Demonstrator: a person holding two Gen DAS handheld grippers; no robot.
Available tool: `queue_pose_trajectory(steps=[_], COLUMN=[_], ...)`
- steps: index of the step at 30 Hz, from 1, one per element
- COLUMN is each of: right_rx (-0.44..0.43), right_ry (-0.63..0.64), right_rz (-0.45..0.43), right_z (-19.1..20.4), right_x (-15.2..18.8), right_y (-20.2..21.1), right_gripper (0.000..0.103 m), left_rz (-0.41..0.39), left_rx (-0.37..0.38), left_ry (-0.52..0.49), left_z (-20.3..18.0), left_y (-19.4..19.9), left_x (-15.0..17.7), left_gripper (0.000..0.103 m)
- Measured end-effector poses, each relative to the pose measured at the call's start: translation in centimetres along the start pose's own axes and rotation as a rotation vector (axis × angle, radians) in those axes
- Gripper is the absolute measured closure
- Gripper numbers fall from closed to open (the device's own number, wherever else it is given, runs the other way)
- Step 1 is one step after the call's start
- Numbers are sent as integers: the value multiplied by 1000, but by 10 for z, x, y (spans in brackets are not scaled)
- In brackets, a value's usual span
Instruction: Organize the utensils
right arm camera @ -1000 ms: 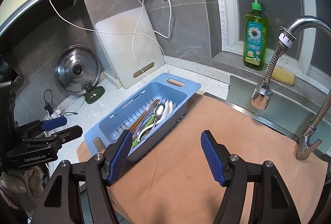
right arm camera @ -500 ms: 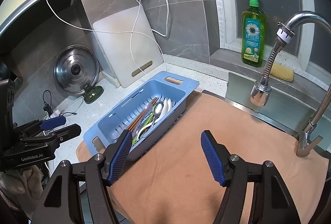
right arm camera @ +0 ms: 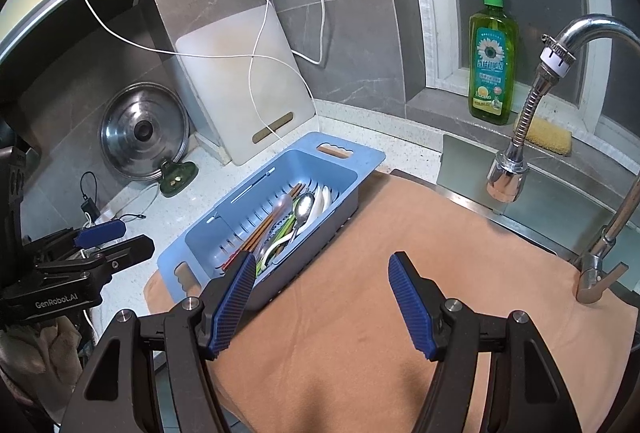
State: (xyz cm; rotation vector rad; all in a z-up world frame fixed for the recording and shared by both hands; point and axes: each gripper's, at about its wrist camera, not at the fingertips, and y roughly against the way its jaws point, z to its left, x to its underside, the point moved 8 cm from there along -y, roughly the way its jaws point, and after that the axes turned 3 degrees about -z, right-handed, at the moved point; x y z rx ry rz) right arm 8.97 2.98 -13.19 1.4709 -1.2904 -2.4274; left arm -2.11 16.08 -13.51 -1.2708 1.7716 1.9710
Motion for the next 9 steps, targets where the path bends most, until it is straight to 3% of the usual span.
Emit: queue_pose_trajectory(steps=[9], right_rx=[0], right_ry=[-19], right_rz=[14], right_z=[-8], right_x=[1], right_y=[-6], right_gripper=[38], left_rz=[-12], left_rx=[-9], left_ry=[-8], left_z=[-1], left_y=[-4], left_x=[-3], left_gripper=[29])
